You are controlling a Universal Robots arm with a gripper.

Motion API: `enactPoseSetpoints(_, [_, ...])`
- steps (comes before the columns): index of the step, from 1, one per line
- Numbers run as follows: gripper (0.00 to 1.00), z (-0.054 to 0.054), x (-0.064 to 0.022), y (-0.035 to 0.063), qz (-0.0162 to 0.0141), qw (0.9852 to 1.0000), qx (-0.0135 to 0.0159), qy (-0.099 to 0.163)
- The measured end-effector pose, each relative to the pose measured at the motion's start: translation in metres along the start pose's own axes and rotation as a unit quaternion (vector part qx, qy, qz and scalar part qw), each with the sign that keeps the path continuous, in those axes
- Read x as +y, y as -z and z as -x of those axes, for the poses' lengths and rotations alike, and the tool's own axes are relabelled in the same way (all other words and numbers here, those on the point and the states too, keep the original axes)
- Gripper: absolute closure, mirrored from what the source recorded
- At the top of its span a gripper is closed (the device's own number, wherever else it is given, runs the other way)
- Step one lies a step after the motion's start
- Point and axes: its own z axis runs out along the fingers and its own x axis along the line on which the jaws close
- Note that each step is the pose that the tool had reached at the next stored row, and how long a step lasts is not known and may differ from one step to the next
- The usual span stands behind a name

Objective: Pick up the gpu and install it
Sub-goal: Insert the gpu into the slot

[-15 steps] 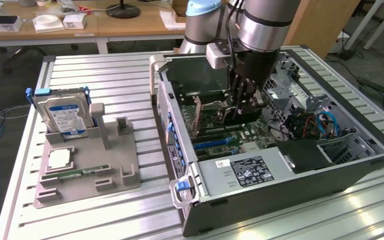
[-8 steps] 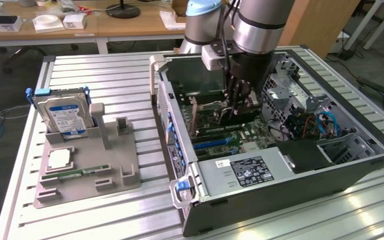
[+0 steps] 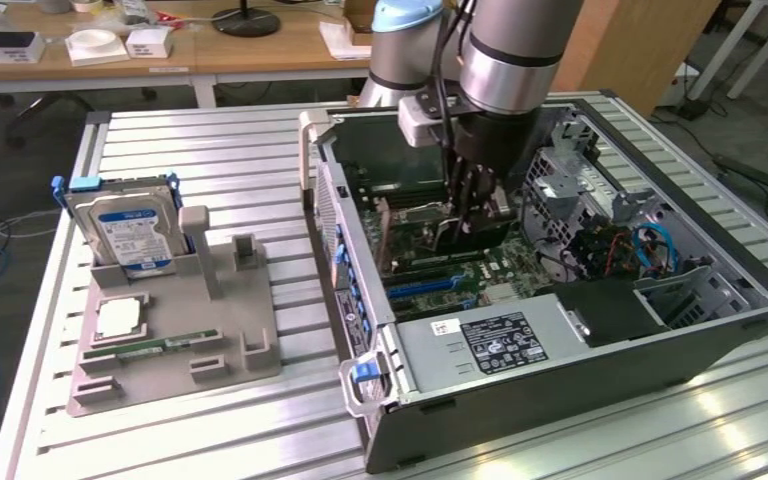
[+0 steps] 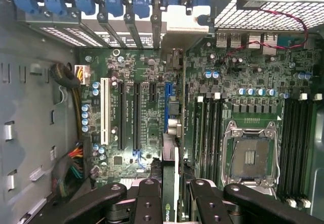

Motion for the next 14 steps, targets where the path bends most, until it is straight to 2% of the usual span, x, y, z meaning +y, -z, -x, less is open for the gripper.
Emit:
enactPoseSetpoints(7, [0.74, 0.002, 0.0054, -0.0060, 0.0000, 1.0000, -0.0001, 0.000])
enactPoseSetpoints(14, [0.74, 0.002, 0.0062, -0.0148, 0.0009, 1.0000, 0.0001, 0.000])
